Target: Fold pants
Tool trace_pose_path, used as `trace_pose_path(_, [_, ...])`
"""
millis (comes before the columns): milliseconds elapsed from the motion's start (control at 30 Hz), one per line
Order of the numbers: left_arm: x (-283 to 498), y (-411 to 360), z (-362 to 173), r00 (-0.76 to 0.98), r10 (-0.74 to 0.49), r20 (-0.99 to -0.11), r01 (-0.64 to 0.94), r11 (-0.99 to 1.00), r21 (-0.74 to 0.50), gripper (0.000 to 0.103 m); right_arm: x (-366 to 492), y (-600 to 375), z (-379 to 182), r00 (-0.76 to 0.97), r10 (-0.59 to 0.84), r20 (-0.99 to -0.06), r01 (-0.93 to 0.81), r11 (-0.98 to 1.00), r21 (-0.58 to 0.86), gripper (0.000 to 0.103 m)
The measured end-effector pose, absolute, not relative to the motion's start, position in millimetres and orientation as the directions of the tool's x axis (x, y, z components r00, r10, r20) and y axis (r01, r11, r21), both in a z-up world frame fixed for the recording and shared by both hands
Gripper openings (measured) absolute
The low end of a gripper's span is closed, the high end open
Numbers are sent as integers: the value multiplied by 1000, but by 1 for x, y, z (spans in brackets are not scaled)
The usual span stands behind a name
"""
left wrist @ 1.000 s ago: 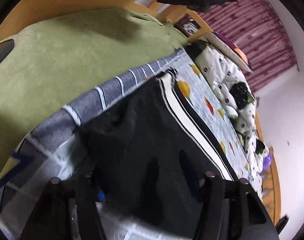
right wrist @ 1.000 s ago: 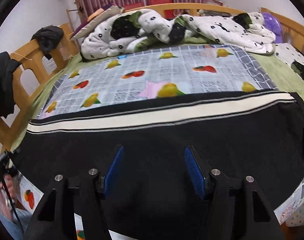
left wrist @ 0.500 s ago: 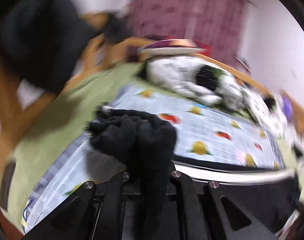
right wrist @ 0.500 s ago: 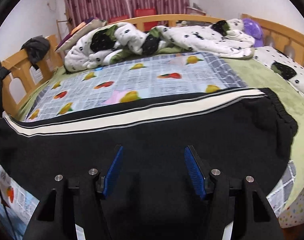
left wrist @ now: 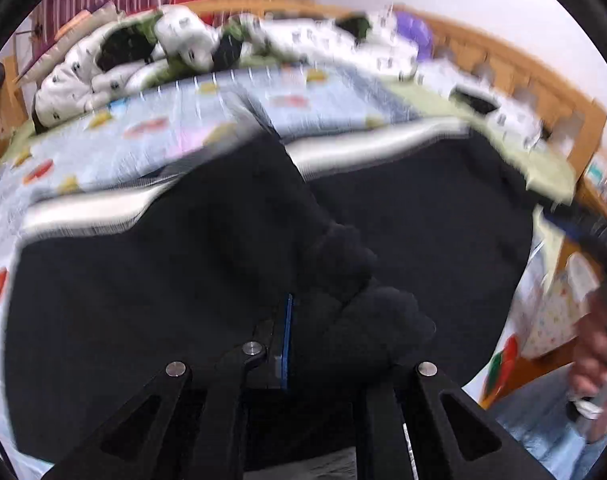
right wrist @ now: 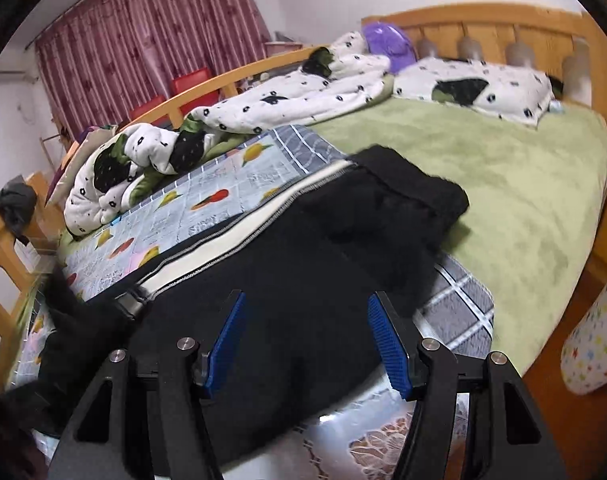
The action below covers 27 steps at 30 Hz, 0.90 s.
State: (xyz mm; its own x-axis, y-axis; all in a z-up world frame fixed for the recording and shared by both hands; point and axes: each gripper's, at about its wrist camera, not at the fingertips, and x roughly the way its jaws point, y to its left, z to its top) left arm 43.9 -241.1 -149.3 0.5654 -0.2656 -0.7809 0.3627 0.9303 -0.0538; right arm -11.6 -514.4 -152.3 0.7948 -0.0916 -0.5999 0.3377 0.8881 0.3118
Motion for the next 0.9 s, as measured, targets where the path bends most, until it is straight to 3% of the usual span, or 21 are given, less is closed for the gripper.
trace_pose_path(133, [28,-230,-144,562,-303,-770,417,907,-53,19,-8,-507,-158,794,-65,-604,296,910,291,62])
trace_pose_path(200, [29,-216,-136,540,-352,-765,433,895,-107,52,-3,-499,-160,792,-28,-610,257,922,291,62])
trace_pose_path(267, [18,-185,-122,590,-380,-712,411,901,-141,72,5,-486,-161,781,53,-622,185,932,313,62])
trace_pose_path(367, [-3,-140,-107,660,-363,-657,378,917,-127,74,18,-453,-156,771,182,-610,49,939,342,62])
trace_pose_path(533, [-16,-62,-108,693,-254,-675,260,961,-95,79,44,-398,-150,699,401,-592,-103,876,472,62])
trace_pose_path(633, [-21,-30,-124,679,-180,-712,191,979,-66,79,62,-366,-162,639,394,-660,-88,891,446,59])
trace_pose_path(667, [-21,-22,-128,666,-171,-726,180,981,-66,79,67,-356,-169,623,351,-699,-66,914,401,54])
trace_pose_path(700, [-22,-15,-133,649,-168,-742,173,982,-71,79,68,-350,-175,602,325,-730,-58,929,366,32])
trace_pose_path(733, [-24,-10,-138,640,-166,-750,171,983,-72,79,68,-346,-180,575,332,-748,-76,932,355,15])
trace_pose_path(900, [-25,-4,-139,675,-190,-713,168,980,-102,79,35,-358,-168,662,327,-675,-89,928,362,7])
